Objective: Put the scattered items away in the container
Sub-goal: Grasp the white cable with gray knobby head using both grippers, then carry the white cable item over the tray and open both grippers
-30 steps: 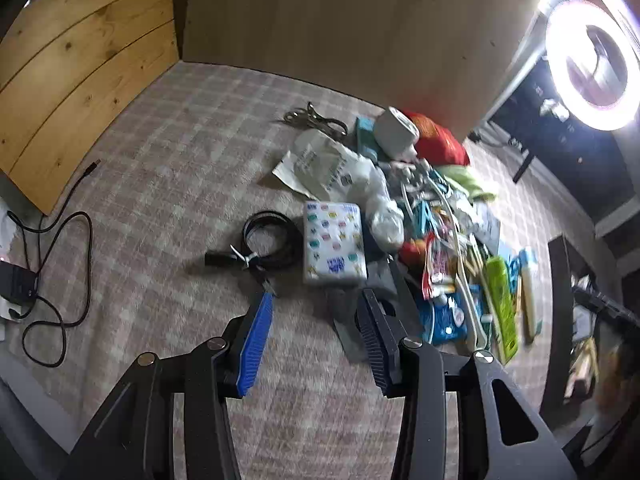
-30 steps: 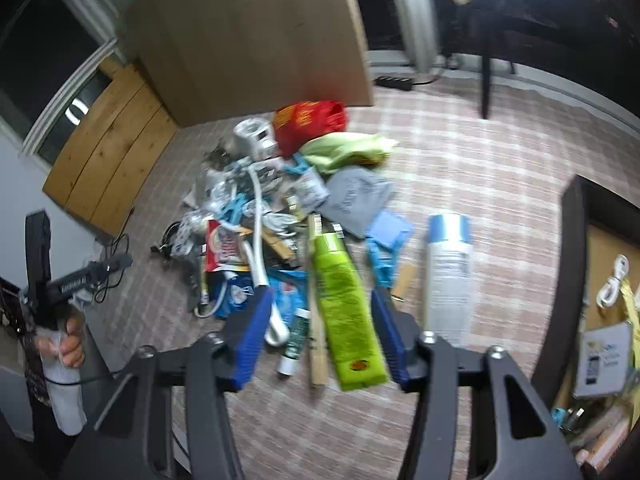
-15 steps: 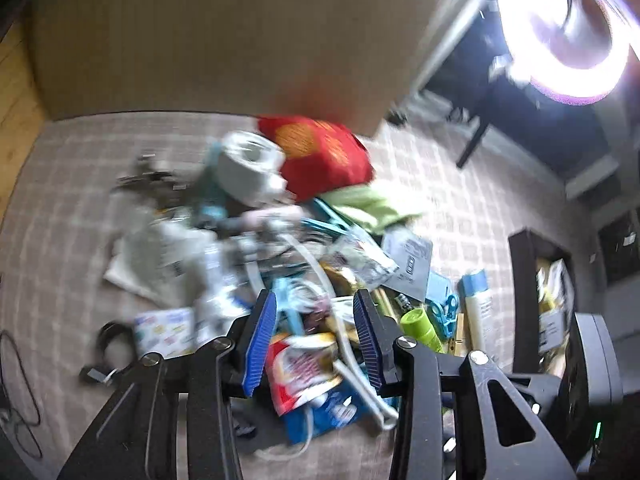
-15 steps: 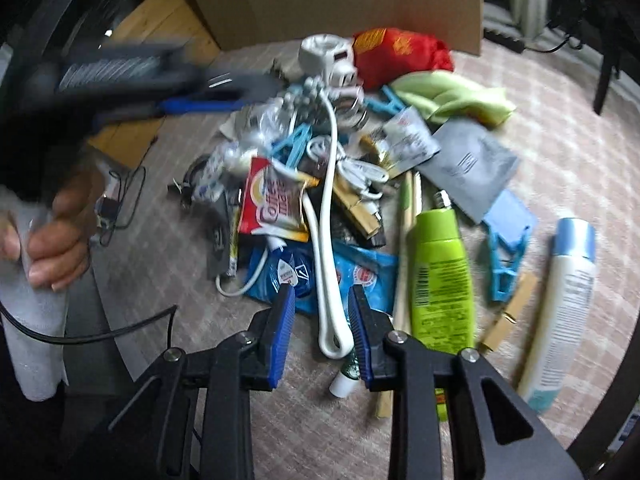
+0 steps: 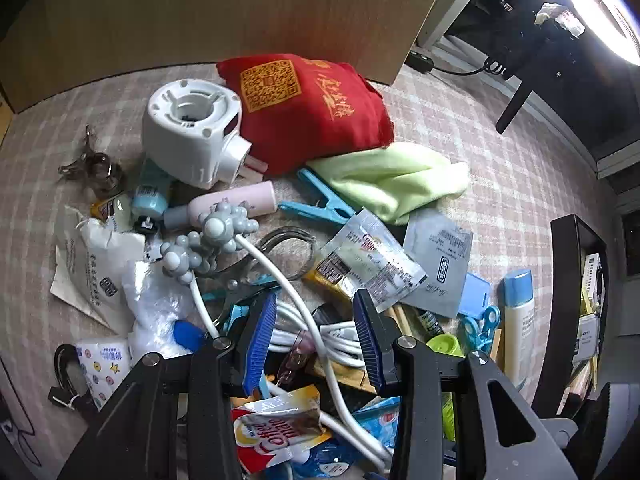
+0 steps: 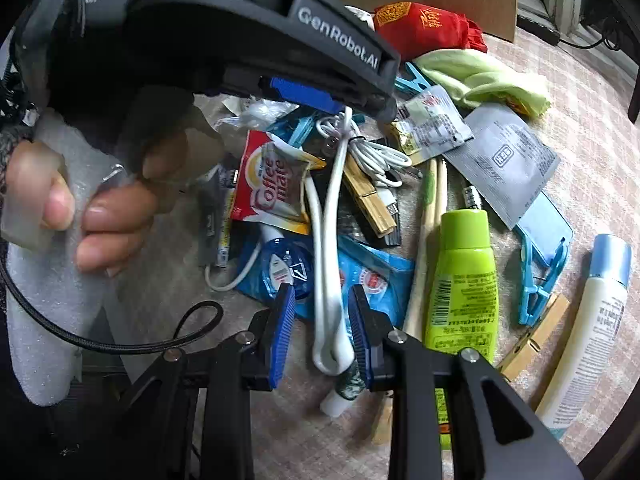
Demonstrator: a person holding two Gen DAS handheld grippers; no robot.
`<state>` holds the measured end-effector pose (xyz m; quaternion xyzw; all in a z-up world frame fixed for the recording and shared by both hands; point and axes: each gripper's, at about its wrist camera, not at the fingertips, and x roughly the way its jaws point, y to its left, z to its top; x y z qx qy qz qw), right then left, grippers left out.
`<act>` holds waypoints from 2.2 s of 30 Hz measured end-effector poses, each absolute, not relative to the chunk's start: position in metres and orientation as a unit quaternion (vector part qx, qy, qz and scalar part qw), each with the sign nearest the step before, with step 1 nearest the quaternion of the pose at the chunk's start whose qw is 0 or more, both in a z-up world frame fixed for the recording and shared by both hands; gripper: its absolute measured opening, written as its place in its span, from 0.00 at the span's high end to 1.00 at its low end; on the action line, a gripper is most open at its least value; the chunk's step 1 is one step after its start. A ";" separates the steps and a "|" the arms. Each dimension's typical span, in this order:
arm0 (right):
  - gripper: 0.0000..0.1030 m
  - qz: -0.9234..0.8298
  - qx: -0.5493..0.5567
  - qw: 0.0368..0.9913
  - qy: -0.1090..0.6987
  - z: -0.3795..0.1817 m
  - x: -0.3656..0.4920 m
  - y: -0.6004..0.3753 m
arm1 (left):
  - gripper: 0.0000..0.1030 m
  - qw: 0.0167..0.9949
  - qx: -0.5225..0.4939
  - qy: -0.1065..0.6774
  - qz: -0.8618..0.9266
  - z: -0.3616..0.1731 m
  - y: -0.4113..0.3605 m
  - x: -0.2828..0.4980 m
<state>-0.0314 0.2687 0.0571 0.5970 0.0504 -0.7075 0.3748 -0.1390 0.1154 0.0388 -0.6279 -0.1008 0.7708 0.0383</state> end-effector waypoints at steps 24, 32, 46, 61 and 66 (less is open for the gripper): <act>0.89 -0.721 0.577 0.383 0.021 0.065 -0.027 0.264 | 0.92 0.068 -0.594 -0.176 0.782 0.068 0.091 -0.128; 0.89 -0.744 0.547 0.381 0.045 0.097 -0.009 0.267 | 0.92 0.088 -0.564 -0.172 0.803 0.107 0.101 -0.118; 0.89 -0.793 0.520 0.317 -0.006 0.146 0.004 0.385 | 0.91 0.187 -0.546 -0.126 0.807 0.151 0.212 -0.109; 0.89 -0.845 0.504 0.131 -0.123 0.148 0.053 0.573 | 0.91 0.356 -0.563 -0.028 0.746 0.156 0.456 -0.093; 0.89 -0.847 0.504 0.102 -0.133 0.139 0.060 0.590 | 0.87 0.361 -0.569 0.015 0.739 0.149 0.489 -0.085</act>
